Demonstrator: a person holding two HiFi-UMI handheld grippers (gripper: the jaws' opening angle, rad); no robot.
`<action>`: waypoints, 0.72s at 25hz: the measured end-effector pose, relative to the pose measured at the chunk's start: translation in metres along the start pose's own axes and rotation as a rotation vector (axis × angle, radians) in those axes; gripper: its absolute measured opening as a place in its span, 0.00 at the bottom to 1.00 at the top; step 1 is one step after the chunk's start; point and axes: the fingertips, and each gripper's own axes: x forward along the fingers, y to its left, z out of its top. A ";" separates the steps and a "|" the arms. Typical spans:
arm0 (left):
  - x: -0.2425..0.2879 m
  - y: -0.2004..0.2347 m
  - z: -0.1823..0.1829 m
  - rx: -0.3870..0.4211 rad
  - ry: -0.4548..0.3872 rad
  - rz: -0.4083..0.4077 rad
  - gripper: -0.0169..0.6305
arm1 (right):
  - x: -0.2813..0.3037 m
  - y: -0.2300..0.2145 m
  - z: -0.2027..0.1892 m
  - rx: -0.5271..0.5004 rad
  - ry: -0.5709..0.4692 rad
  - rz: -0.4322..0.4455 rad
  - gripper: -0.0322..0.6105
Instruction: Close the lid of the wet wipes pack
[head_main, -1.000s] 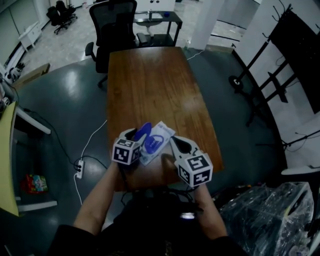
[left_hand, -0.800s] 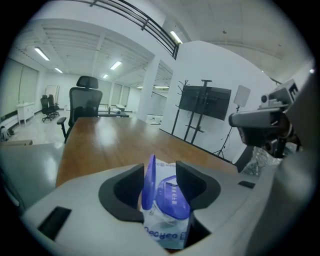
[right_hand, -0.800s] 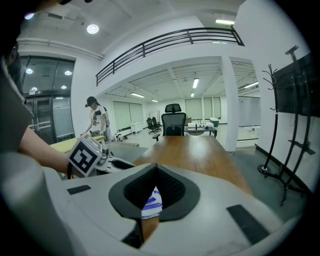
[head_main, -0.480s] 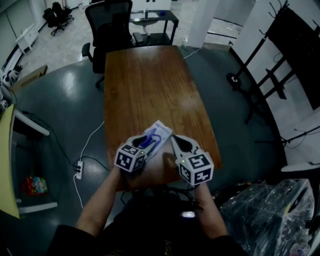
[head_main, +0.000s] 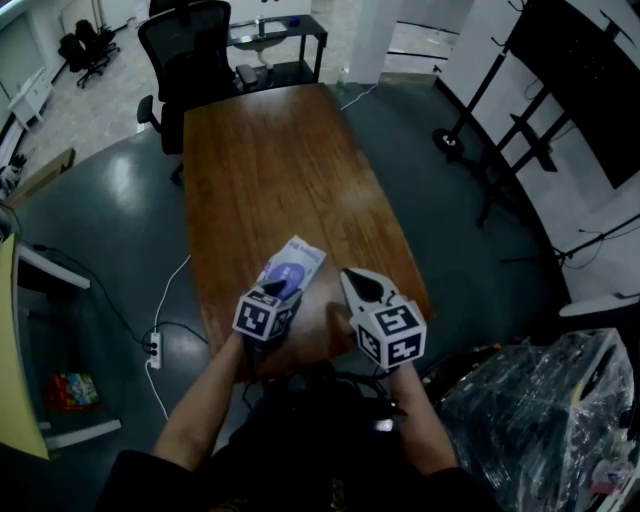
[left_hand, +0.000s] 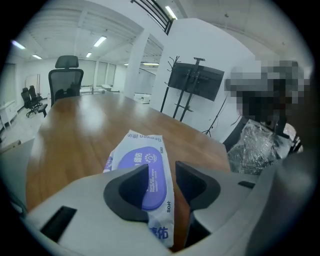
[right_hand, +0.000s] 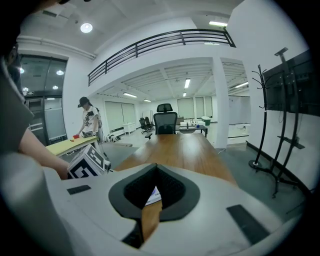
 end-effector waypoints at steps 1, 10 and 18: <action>0.001 -0.003 0.002 0.012 0.006 0.003 0.30 | -0.002 -0.003 -0.001 0.002 0.000 -0.006 0.07; 0.012 0.011 -0.008 0.031 0.070 0.123 0.12 | -0.006 -0.007 -0.004 0.008 -0.004 -0.010 0.07; 0.002 0.016 -0.001 0.013 0.039 0.156 0.08 | -0.003 -0.003 0.001 0.000 -0.019 0.013 0.07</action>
